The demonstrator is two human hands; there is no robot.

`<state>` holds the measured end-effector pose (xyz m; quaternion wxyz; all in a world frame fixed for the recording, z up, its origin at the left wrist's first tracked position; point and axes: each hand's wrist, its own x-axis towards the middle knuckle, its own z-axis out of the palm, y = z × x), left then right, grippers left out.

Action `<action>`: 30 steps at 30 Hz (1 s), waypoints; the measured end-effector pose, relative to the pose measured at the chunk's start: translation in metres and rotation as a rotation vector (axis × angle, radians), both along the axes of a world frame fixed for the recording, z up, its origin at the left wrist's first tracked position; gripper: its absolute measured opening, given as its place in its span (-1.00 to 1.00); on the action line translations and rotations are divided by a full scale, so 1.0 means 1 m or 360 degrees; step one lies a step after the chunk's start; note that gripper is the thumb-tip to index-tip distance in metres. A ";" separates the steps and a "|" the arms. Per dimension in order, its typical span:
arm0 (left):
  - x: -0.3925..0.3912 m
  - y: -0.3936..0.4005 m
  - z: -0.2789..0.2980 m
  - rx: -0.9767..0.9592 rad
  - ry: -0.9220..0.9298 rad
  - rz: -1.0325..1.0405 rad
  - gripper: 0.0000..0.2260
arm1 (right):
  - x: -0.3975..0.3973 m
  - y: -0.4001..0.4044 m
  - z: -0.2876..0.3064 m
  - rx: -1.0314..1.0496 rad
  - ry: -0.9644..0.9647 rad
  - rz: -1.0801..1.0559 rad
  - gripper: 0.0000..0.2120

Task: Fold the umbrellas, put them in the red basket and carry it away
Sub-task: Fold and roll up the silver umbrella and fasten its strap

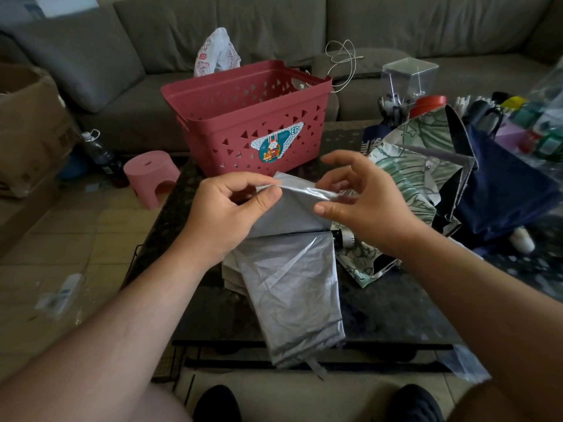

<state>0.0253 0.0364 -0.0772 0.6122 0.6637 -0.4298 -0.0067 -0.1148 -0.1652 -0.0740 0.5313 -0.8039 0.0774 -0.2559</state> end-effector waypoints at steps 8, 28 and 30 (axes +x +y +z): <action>0.015 0.017 -0.017 0.0814 -0.0625 -0.0160 -0.43 | -0.023 -0.001 0.010 -0.0270 0.0144 0.0289 -0.83; -0.004 0.027 -0.057 0.1647 -0.1000 -0.0530 -0.60 | -0.023 0.031 -0.076 -0.1360 0.0263 0.0265 -0.53; -0.010 0.027 -0.051 0.1728 -0.0890 -0.0605 -0.58 | -0.021 0.033 -0.085 -0.1610 0.0592 0.0280 -0.30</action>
